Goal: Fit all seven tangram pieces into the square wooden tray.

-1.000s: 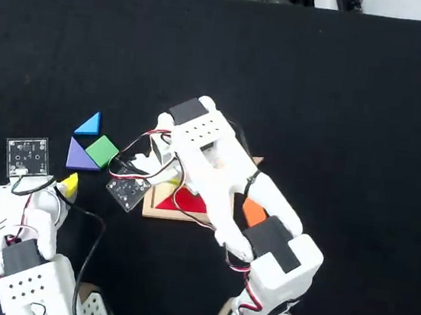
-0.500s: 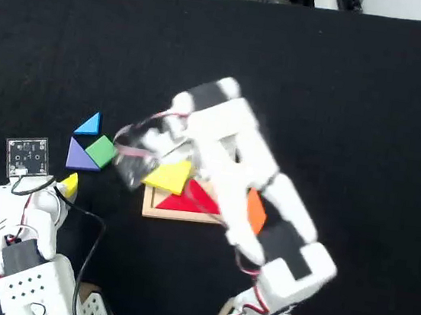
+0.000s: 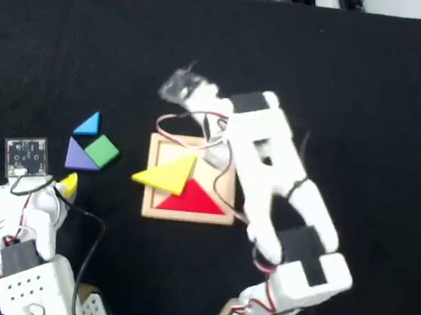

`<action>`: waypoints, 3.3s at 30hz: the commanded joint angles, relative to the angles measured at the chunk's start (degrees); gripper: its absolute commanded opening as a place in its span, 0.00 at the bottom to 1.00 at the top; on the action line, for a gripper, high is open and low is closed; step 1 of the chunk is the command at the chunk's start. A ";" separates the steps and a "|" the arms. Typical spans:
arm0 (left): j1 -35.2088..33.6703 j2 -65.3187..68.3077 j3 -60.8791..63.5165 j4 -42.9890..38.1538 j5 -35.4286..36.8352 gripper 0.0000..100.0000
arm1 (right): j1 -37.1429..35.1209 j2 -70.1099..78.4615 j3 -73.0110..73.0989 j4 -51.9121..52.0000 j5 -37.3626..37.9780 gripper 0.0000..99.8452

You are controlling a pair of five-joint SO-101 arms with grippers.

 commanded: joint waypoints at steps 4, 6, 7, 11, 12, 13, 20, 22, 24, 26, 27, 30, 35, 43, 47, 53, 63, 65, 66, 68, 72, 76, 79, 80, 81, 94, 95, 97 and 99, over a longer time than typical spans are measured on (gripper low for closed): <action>0.57 -0.18 1.01 0.18 -0.62 0.33 | -2.11 7.08 -7.43 -2.90 -8.97 0.01; 0.57 -0.09 1.01 0.18 -0.62 0.33 | -3.34 10.77 -9.80 -1.58 -10.81 0.01; 0.57 -0.09 1.01 0.18 -0.62 0.33 | -3.78 12.70 -11.38 -0.44 -11.78 0.01; 0.66 -0.09 1.01 0.26 -0.62 0.33 | -3.34 18.86 -19.47 4.31 -13.63 0.01; 0.66 -0.09 1.01 0.26 -0.62 0.33 | -2.81 20.09 -21.49 5.27 -13.63 0.01; 0.66 -0.09 1.01 0.26 -0.62 0.33 | -2.46 21.23 -23.34 6.33 -13.63 0.01; 0.66 -0.09 1.01 0.26 -0.62 0.33 | -2.99 27.91 -31.43 11.34 -13.63 0.01; 0.66 -0.09 1.01 0.26 -0.62 0.33 | -3.16 29.32 -33.36 11.78 -13.63 0.01; 0.66 -0.09 1.01 0.26 -0.62 0.33 | -3.34 30.20 -34.86 11.78 -13.71 0.01; 0.66 -0.09 1.01 0.26 -0.62 0.33 | -3.43 30.90 -35.91 11.52 -13.71 0.01; 0.66 -0.09 1.01 0.26 -0.62 0.33 | -3.43 31.08 -36.62 11.43 -13.71 0.01; 0.75 -0.09 1.01 0.18 -0.62 0.33 | -3.43 31.25 -39.43 11.34 -13.71 0.01; 0.75 -0.09 1.01 0.18 -0.62 0.33 | -3.43 30.99 -43.30 12.92 -13.71 0.01; 0.75 -0.09 1.01 0.18 -0.70 0.33 | -12.22 26.51 -47.08 23.47 -13.10 0.01; 0.75 -0.09 1.01 0.18 -0.70 0.33 | -19.16 27.30 -43.74 19.34 -13.63 0.01; 0.75 -0.09 1.01 0.18 -0.70 0.33 | -22.77 29.23 -41.54 17.32 -16.53 0.01; 0.75 -0.09 1.01 0.18 -0.70 0.33 | -23.47 33.19 -38.99 20.92 -16.44 0.01; 0.75 -0.09 1.01 0.18 -0.70 0.33 | -23.74 33.19 -37.93 22.15 -16.44 0.01; 0.75 -0.09 1.01 0.18 -0.70 0.33 | -23.74 33.19 -37.85 23.30 -16.44 0.01; 0.75 -0.09 1.01 0.18 -0.70 0.33 | -23.30 33.19 -37.85 26.02 -16.44 0.01; 0.75 -0.09 1.01 0.18 -0.70 0.33 | -21.89 31.16 -37.32 29.10 -16.35 0.01; 0.75 -0.09 1.01 0.18 -0.70 0.33 | -18.46 23.96 -37.76 28.92 -14.15 0.01; 0.75 -0.09 1.01 0.18 -0.70 0.33 | -14.95 18.07 -37.23 28.66 -13.89 0.01; 0.75 -0.09 1.01 0.18 -0.70 0.33 | -13.89 16.66 -36.88 29.10 -13.89 0.01; 0.75 -0.09 1.01 0.18 -0.70 0.33 | -12.92 15.69 -35.56 29.10 -13.89 0.01; 0.75 -0.09 1.01 0.18 -0.70 0.33 | -12.66 14.81 -14.99 22.68 -6.42 0.01; 0.75 -0.09 1.01 0.18 -0.70 0.33 | -12.66 15.43 -14.99 21.71 -6.42 0.01; 0.75 -0.09 1.01 0.18 -0.70 0.33 | -12.66 17.01 -15.52 19.43 -6.15 0.01; 0.75 -0.09 1.01 0.18 -0.70 0.33 | -11.87 19.38 -16.66 17.85 -6.42 0.01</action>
